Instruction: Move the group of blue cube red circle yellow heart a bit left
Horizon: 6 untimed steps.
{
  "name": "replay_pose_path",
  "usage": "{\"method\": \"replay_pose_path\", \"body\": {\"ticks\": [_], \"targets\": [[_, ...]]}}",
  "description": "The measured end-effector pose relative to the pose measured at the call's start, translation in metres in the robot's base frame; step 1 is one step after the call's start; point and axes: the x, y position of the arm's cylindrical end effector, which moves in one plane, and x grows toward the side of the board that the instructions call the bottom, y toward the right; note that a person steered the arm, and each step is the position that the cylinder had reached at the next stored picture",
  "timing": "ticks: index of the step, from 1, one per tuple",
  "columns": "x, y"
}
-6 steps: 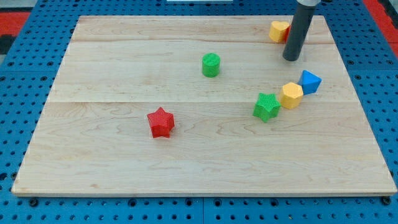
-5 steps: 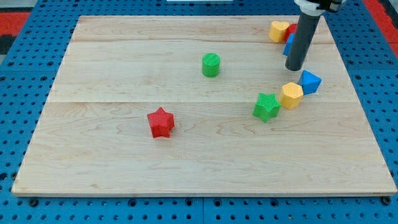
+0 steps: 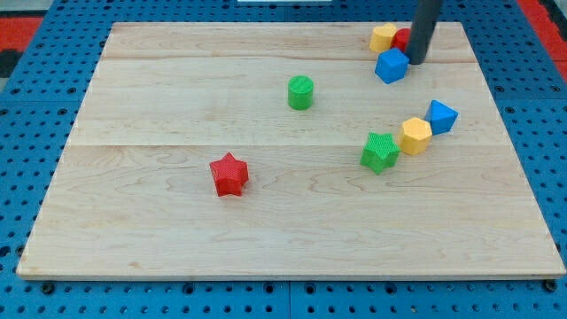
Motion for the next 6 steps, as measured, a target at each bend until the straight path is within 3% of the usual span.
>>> {"method": "replay_pose_path", "body": {"ticks": [2,4,6], "targets": [[-0.021,0.062],[-0.068,0.025],[-0.073,0.035]]}}
